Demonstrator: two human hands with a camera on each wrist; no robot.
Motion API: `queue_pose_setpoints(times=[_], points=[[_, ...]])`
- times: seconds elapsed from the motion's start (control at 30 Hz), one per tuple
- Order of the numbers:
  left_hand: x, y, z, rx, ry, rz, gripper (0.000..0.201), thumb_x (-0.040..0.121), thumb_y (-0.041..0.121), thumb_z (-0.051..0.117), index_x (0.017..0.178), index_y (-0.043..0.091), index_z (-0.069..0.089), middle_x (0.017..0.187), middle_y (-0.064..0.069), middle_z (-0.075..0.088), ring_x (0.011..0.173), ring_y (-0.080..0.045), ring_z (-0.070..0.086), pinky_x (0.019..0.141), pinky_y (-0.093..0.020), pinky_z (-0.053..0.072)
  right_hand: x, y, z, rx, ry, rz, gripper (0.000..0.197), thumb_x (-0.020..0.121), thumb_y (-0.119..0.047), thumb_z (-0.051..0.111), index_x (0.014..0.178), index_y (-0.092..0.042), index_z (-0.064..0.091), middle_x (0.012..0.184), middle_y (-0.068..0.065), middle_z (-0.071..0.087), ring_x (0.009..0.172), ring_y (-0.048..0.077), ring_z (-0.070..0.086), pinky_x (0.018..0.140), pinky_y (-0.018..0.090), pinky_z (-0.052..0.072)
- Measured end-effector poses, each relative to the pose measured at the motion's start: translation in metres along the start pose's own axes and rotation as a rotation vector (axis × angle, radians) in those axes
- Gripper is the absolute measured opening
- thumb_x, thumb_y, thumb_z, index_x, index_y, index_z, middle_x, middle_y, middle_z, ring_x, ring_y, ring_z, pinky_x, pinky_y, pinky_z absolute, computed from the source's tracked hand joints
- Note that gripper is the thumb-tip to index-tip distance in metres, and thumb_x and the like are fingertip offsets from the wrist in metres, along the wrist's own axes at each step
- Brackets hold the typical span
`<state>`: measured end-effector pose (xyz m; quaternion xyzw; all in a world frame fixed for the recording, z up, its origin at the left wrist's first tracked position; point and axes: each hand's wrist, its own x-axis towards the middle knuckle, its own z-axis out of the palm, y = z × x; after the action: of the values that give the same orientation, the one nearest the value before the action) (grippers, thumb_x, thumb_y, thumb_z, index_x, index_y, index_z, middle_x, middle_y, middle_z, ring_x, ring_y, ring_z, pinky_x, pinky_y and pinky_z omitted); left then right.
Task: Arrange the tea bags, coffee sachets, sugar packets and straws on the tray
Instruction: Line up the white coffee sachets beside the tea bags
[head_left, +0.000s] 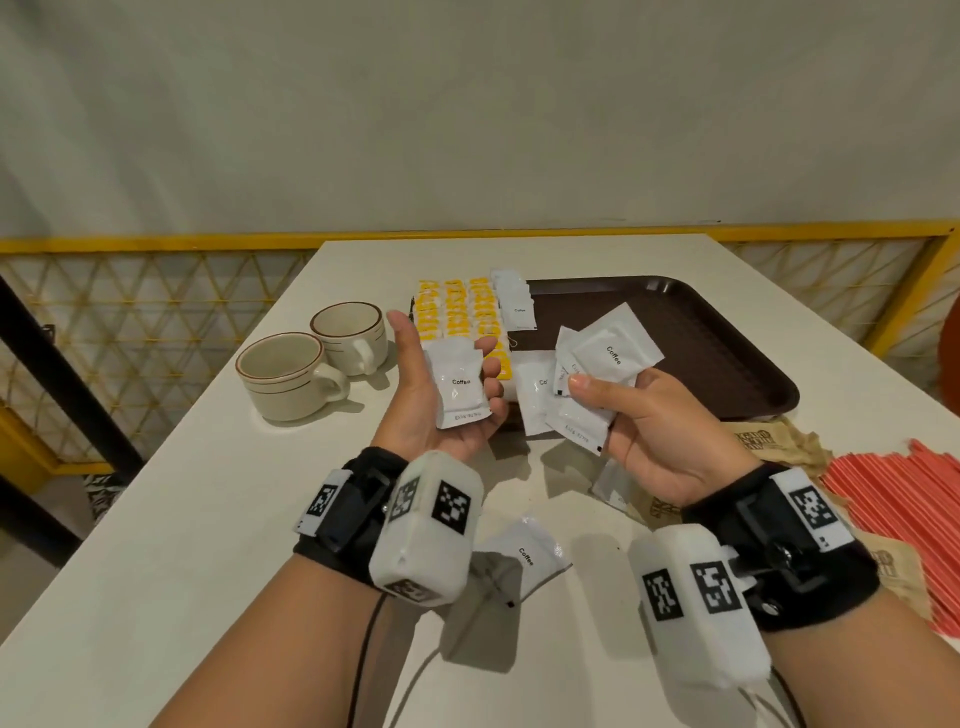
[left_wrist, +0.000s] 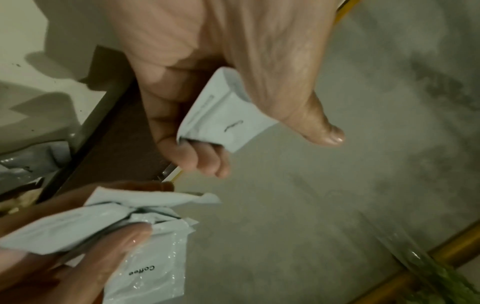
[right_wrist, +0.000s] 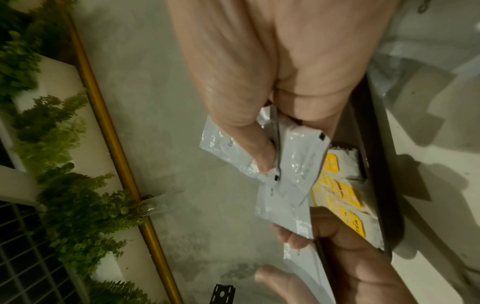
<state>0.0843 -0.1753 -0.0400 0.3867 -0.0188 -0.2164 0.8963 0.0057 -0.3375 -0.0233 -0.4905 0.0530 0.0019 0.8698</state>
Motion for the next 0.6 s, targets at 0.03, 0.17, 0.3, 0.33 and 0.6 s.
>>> queue_pose_setpoints(times=[0.03, 0.17, 0.3, 0.33, 0.6], points=[[-0.001, 0.001, 0.0, 0.022, -0.024, -0.005, 0.083, 0.071, 0.083, 0.032, 0.096, 0.008, 0.058, 0.064, -0.003, 0.057, 0.046, -0.012, 0.053, 0.044, -0.019, 0.047, 0.0, -0.001, 0.0, 0.007, 0.008, -0.005, 0.032, 0.09, 0.005, 0.052, 0.121, 0.0, 0.059, 0.115, 0.018, 0.068, 0.103, 0.028, 0.068, 0.082, 0.038, 0.058], [-0.007, -0.003, 0.002, 0.236, -0.086, 0.006, 0.053, 0.071, 0.05, 0.063, 0.106, 0.011, 0.062, 0.096, -0.01, 0.068, 0.086, -0.024, 0.067, 0.082, -0.038, 0.056, 0.0, 0.0, 0.001, -0.006, 0.022, -0.016, 0.031, 0.09, 0.003, 0.053, 0.12, -0.001, 0.059, 0.113, 0.017, 0.069, 0.1, 0.027, 0.069, 0.079, 0.036, 0.059], [-0.013, -0.012, 0.006, 0.453, -0.127, 0.008, 0.052, 0.074, 0.046, 0.059, 0.116, 0.014, 0.06, 0.099, -0.005, 0.074, 0.089, -0.017, 0.071, 0.075, -0.029, 0.057, 0.0, 0.004, 0.002, -0.04, 0.028, -0.053, 0.034, 0.09, 0.003, 0.054, 0.124, 0.001, 0.057, 0.117, 0.018, 0.067, 0.104, 0.027, 0.068, 0.082, 0.035, 0.058], [-0.015, -0.014, 0.009, 0.454, -0.136, -0.002, 0.052, 0.077, 0.044, 0.058, 0.117, 0.012, 0.06, 0.099, -0.006, 0.074, 0.091, -0.018, 0.071, 0.077, -0.03, 0.057, 0.001, 0.006, 0.002, -0.05, 0.02, -0.052, 0.034, 0.089, 0.003, 0.054, 0.123, 0.002, 0.058, 0.117, 0.019, 0.067, 0.104, 0.027, 0.068, 0.084, 0.036, 0.057], [-0.007, -0.019, 0.004, 0.298, -0.066, -0.037, 0.035, 0.091, 0.015, 0.059, 0.124, 0.006, 0.057, 0.115, -0.017, 0.067, 0.109, -0.033, 0.064, 0.1, -0.051, 0.046, 0.003, 0.006, -0.002, -0.075, 0.001, 0.003, 0.034, 0.091, 0.002, 0.054, 0.124, 0.002, 0.058, 0.115, 0.019, 0.068, 0.104, 0.028, 0.067, 0.084, 0.039, 0.057]])
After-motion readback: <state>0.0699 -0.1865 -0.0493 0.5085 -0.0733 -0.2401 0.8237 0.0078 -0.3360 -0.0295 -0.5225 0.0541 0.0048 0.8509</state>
